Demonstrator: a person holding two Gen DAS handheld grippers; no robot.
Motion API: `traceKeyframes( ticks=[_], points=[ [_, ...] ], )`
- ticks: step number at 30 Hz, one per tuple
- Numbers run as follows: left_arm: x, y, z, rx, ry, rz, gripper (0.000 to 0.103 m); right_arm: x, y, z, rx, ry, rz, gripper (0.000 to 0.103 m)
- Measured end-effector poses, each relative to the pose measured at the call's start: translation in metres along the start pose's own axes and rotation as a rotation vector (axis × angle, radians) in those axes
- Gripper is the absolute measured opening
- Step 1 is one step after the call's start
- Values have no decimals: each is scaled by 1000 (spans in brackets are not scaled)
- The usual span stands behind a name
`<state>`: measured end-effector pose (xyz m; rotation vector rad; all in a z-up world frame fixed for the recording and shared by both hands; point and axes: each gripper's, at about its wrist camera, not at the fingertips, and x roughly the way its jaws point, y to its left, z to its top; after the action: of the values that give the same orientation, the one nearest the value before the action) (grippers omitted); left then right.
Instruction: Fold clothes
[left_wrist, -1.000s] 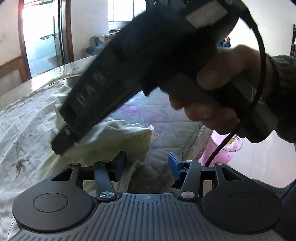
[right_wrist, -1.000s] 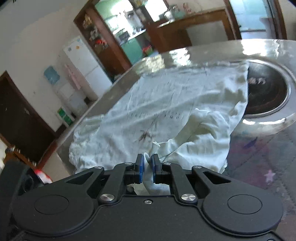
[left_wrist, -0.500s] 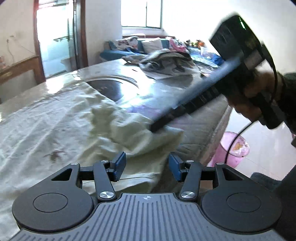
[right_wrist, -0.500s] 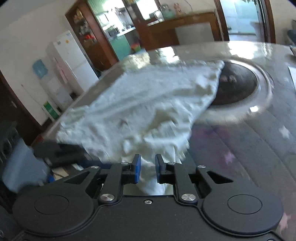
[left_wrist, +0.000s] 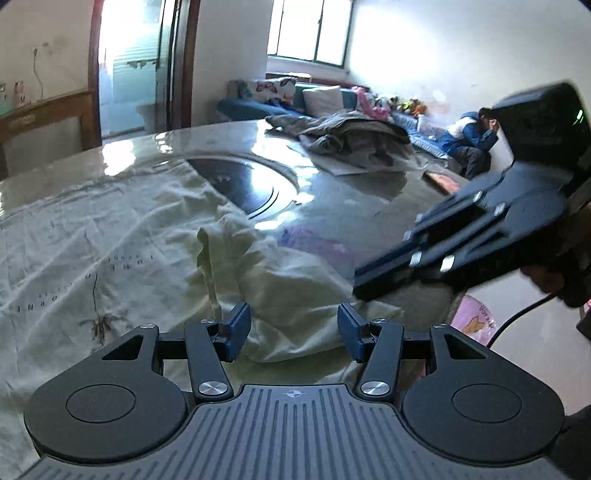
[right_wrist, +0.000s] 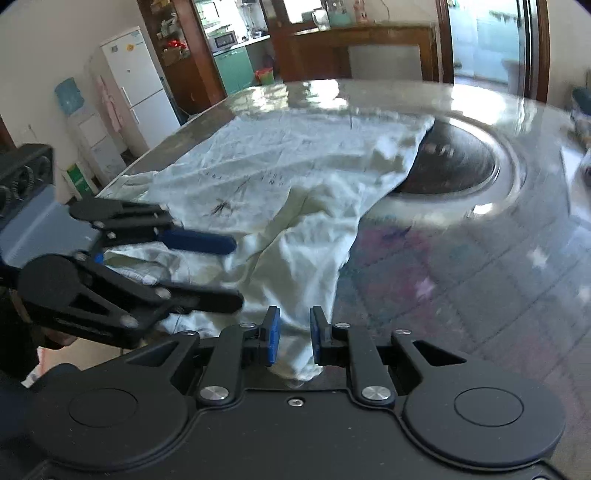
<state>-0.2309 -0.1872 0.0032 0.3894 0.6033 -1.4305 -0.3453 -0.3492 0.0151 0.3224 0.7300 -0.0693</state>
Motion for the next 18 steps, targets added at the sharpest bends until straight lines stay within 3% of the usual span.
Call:
traceKeyframes(
  ticks=[9,18],
  points=[
    [7,-21,-8,103,13,25,53,28,-2,38,-80,-47,-23,19],
    [10,-17,-13,79,19,19,55,83,4,53,-192,0,-88,19]
  ],
)
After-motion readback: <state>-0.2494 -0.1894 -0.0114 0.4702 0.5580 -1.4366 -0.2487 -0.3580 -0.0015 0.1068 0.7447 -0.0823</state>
